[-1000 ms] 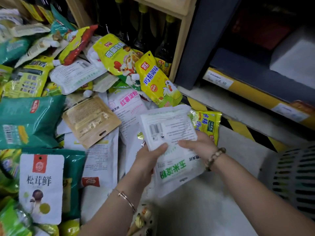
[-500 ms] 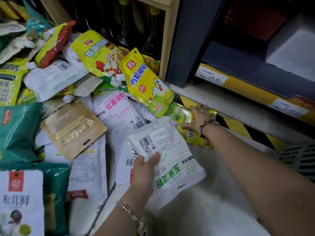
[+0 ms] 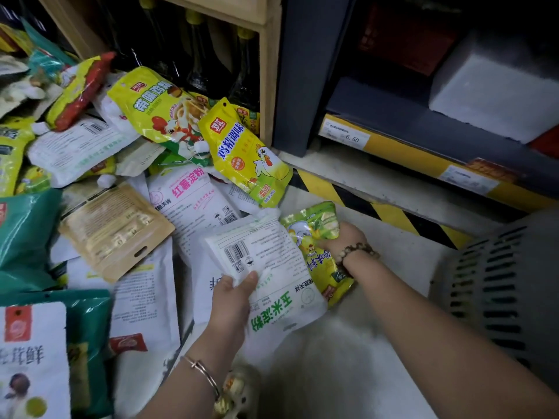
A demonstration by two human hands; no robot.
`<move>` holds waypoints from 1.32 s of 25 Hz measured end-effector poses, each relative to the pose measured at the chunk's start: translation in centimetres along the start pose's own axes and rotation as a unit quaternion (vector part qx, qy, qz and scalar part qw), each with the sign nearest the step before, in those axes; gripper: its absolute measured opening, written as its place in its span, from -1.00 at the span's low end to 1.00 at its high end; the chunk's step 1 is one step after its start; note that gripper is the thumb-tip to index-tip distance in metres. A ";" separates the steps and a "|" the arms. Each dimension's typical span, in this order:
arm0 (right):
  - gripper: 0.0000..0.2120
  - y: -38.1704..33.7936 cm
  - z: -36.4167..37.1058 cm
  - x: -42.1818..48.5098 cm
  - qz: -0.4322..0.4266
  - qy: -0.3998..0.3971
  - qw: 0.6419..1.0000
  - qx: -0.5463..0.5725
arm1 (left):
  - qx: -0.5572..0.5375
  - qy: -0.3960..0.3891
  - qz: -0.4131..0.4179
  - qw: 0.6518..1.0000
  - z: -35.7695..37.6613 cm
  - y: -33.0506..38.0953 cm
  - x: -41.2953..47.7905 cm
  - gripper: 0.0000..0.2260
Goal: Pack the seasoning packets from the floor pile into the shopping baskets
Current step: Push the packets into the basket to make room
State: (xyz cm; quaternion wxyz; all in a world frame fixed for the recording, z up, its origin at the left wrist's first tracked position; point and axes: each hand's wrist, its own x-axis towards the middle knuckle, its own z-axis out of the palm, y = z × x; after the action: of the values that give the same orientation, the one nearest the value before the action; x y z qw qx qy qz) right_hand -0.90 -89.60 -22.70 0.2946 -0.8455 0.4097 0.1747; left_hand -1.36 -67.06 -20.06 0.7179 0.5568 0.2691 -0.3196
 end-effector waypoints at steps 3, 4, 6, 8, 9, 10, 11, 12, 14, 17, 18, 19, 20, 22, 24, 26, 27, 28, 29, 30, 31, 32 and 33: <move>-0.69 0.5 -1.5 -3.2 -0.011 0.072 0.990 0.120 | 0.014 -0.024 0.036 0.999 0.2 1.1 -1.4 -0.81; -0.71 0.4 -2.1 -4.1 -0.017 0.094 0.986 0.137 | 0.021 -0.033 0.051 0.998 0.5 1.7 -1.8 -0.81; -0.75 -0.3 -3.9 -6.2 -0.026 0.135 0.977 0.163 | 0.029 -0.054 0.084 0.995 1.3 3.3 -3.1 -0.81; -0.75 -1.6 -6.2 -8.6 -0.045 0.180 0.962 0.199 | 0.022 -0.083 0.115 0.990 2.2 5.9 -5.3 -0.81; -0.77 -2.4 -7.5 -9.8 -0.056 0.201 0.955 0.210 | 0.018 -0.093 0.129 0.987 2.6 7.2 -6.3 -0.81; -0.81 -3.3 -8.9 -10.9 -0.066 0.222 0.948 0.220 | 0.019 -0.103 0.145 0.984 3.0 8.5 -7.4 -0.82; -0.80 -4.1 -10.3 -12.2 -0.077 0.244 0.938 0.233 | 0.024 -0.113 0.162 0.980 3.5 9.9 -8.7 -0.82; -0.72 -4.9 -11.8 -13.5 -0.091 0.264 0.928 0.245 | 0.027 -0.126 0.178 0.975 4.0 11.2 -10.0 -0.82; -0.62 -6.1 -15.2 -16.1 -0.121 0.309 0.906 0.262 | 0.032 -0.148 0.209 0.966 5.1 13.8 -12.9 -0.80; -0.63 -7.0 -20.5 -19.3 -0.149 0.359 0.876 0.285 | 0.034 -0.183 0.250 0.950 7.4 17.1 -17.1 -0.79; -0.63 -7.0 -22.4 -20.5 -0.157 0.372 0.869 0.287 | 0.038 -0.197 0.267 0.943 8.3 17.9 -18.6 -0.78; -0.63 -6.8 -24.1 -21.7 -0.171 0.382 0.862 0.286 | 0.043 -0.209 0.280 0.936 9.1 18.6 -19.9 -0.78; -0.63 -6.4 -25.6 -22.7 -0.188 0.390 0.853 0.291 | 0.049 -0.221 0.289 0.930 10.0 19.2 -21.1 -0.78; -0.62 -4.9 -28.5 -24.6 -0.219 0.408 0.830 0.310 | 0.067 -0.250 0.298 0.919 12.0 19.9 -23.4 -0.80; -0.63 -2.5 -31.0 -26.3 -0.239 0.435 0.809 0.315 | 0.082 -0.289 0.303 0.904 14.4 19.9 -25.6 -0.79; -0.73 0.6 -33.2 -27.3 -0.254 0.456 0.793 0.313 | 0.085 -0.325 0.297 0.894 17.1 19.1 -27.2 -0.78; -0.77 2.2 -34.1 -27.7 -0.254 0.464 0.789 0.312 | 0.086 -0.338 0.289 0.892 18.4 18.5 -27.9 -0.77; -0.78 3.9 -35.1 -28.2 -0.248 0.475 0.785 0.310 | 0.091 -0.351 0.277 0.890 19.8 17.7 -28.5 -0.76; -0.74 5.6 -35.7 -28.5 -0.243 0.487 0.781 0.307 | 0.098 -0.364 0.262 0.888 21.2 16.9 -29.0 -0.76; -0.69 7.4 -36.2 -28.6 -0.232 0.496 0.780 0.304 | 0.108 -0.377 0.248 0.886 22.5 15.9 -29.3 -0.77; -0.70 9.4 -36.6 -28.6 -0.219 0.502 0.779 0.306 | 0.118 -0.389 0.237 0.882 23.7 14.9 -29.6 -0.77; -0.77 11.4 -36.8 -28.5 -0.201 0.505 0.780 0.312 | 0.126 -0.399 0.228 0.879 24.8 13.8 -29.8 -0.78; -0.87 13.6 -36.9 -28.3 -0.176 0.508 0.783 0.314 | 0.136 -0.406 0.218 0.877 26.0 12.6 -30.0 -0.79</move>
State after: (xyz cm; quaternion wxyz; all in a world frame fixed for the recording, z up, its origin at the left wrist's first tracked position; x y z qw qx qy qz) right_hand -26.81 -103.23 15.90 0.3192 -0.7299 0.3762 -0.4731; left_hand -10.53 -85.28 16.22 0.7331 0.5148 -0.2203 -0.3860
